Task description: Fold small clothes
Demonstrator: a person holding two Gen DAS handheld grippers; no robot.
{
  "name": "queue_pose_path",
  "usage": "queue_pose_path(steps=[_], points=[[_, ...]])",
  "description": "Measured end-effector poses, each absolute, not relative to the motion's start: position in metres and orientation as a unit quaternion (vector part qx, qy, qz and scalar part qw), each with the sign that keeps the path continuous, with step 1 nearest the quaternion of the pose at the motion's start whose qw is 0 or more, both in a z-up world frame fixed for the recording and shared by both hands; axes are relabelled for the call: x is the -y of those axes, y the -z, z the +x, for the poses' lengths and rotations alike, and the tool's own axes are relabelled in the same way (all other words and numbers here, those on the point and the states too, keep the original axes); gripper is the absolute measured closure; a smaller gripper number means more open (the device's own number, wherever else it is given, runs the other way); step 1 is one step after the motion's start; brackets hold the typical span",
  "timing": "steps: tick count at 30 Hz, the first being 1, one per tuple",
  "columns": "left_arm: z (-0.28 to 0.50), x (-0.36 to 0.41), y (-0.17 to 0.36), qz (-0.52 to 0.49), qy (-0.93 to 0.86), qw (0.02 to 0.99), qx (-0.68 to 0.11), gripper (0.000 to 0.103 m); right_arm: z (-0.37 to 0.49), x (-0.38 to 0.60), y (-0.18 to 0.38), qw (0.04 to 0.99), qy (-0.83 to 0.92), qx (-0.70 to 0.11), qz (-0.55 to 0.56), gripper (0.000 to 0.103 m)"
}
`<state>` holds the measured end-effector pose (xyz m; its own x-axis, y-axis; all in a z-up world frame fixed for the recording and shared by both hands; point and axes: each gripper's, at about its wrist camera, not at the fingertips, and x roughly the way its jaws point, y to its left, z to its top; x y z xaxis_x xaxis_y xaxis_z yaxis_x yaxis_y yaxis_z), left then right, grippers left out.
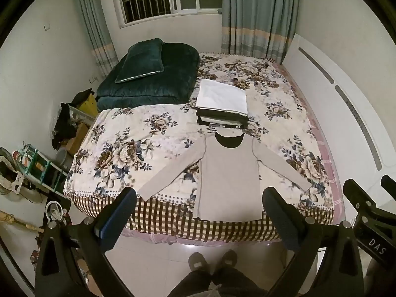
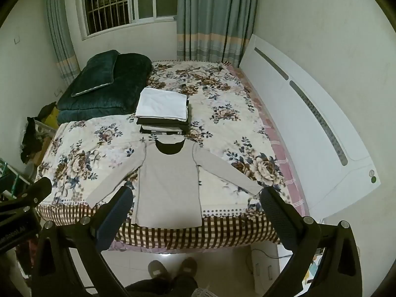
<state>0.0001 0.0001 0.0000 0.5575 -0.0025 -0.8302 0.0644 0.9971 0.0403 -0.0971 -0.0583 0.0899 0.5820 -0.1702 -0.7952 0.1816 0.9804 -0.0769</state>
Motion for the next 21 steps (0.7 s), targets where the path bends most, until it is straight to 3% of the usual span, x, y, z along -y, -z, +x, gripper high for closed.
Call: queue_pose_path(steps=[21], points=[[0.0011,0.0048,0.0022,0.031,0.024,0.882,-0.47,0.0,-0.0975,0.0571,-0.0938,0.891,0.098,-0.442,0.003,0.0]])
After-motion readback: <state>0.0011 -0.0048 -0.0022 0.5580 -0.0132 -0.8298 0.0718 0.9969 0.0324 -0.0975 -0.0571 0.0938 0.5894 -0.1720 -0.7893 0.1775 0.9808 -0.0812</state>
